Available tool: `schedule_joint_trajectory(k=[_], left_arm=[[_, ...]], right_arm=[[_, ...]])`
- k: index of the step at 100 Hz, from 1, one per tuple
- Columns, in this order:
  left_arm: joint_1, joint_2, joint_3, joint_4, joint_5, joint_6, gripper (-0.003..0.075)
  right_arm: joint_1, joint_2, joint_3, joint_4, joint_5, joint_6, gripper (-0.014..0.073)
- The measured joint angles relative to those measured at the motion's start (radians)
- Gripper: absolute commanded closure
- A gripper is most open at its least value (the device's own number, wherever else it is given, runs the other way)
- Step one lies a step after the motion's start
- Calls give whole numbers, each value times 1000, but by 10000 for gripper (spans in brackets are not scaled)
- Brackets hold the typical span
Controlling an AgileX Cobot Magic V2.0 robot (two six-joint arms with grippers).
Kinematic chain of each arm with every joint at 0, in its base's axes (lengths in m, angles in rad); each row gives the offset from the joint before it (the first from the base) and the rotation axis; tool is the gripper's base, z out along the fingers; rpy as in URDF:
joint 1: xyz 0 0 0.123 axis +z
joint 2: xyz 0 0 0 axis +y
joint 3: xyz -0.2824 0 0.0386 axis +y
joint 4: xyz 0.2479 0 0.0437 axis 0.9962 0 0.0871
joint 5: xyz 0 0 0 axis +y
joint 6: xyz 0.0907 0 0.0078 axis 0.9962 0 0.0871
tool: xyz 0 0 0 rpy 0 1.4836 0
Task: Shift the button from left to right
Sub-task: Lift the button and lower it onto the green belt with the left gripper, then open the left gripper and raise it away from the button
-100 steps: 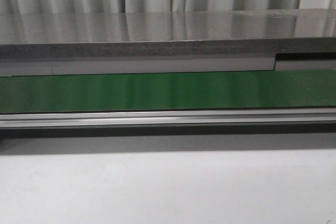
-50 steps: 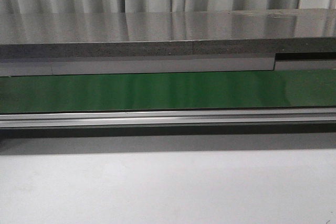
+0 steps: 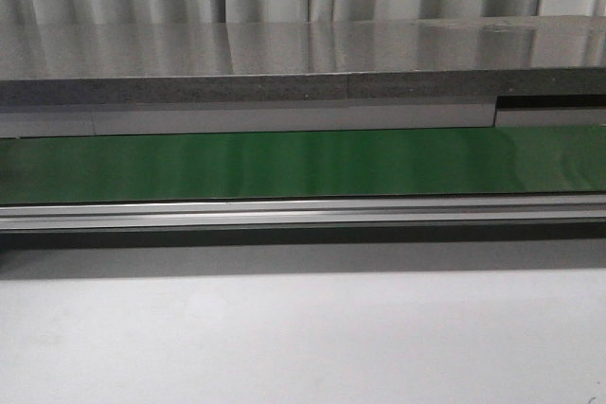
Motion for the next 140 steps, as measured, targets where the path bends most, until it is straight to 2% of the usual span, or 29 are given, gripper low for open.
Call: schedule_joint_trajectory(k=[16,23,30,62,80,108,140], left_arm=[[0,0,0,0,3,8,288],[0,0,0,0,5,8,220],[-2,0,0,0,6,10,188],[-2,-9,0,-31,6,17,183],[-14,-93,0,-40,-17,21,183],[-68,-299,55,-46,-146,33,184],[-157,-615,327,-46,-405,54,184]], right_arm=[[0,0,0,0,0,0,662],[0,0,0,0,0,0,662],[0,0,0,0,0,0,662],[0,0,0,0,0,0,662],[0,0,0,0,0,0,662],[0,0,0,0,0,0,662],[0,0,0,0,0,0,662]])
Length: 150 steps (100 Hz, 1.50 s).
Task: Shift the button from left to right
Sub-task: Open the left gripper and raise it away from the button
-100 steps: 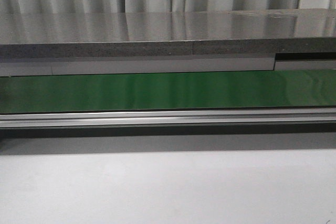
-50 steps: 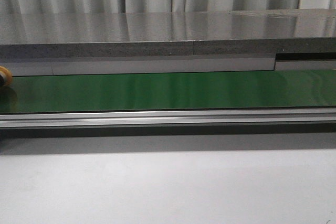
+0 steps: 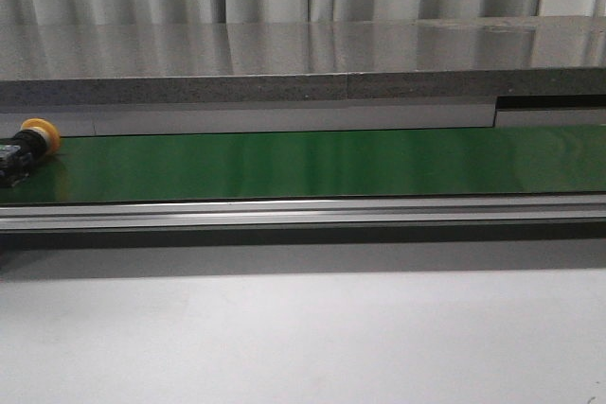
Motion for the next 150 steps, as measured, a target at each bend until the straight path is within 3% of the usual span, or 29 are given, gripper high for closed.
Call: schedule_joint_trajectory(k=[43,66,111,127,150], left_arm=[[-5,-457,413,-2,-284,6,183],[-5,-640,603,-16,-330,6,184],[-5,-724,689,-52,-338,6,196],[-5,-724,689,-52,-338,6,302],[-5,-724,692,-52,-338,7,582]], right_arm=[[0,0,0,0,0,0,662],[0,0,0,0,0,0,662],[0,0,0,0,0,0,662],[0,0,0,0,0,0,662],[0,0,0,0,0,0,662]])
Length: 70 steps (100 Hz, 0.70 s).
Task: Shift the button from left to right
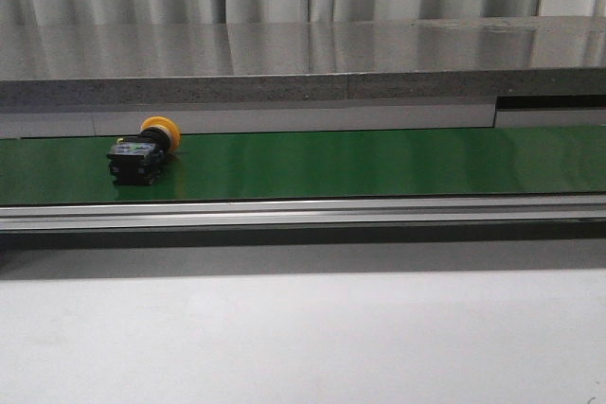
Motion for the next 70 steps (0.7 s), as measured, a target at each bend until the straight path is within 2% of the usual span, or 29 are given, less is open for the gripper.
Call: schedule_joint_trajectory(k=[14,37,57,70], left_arm=[[0,0,0,0,0,0,738],[0,0,0,0,0,0,740],[0,0,0,0,0,0,740],[0,0,0,0,0,0,740]], right_arm=[[0,0,0,0,0,0,662],[0,0,0,0,-10,0,662],[0,0,0,0,-74,0,662],[0,0,-56,0,-41,0,662]])
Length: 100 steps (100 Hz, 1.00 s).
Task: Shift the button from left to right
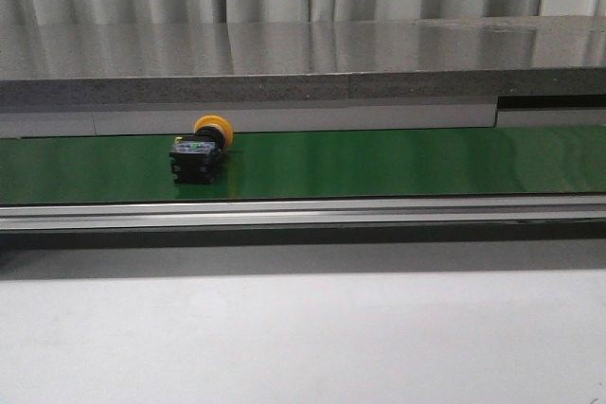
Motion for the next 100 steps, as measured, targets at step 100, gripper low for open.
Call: schedule_joint_trajectory(k=[100], left_arm=[[0,0,0,0,0,0,740]], right_arm=[[0,779,-748,-10,724,0,552]])
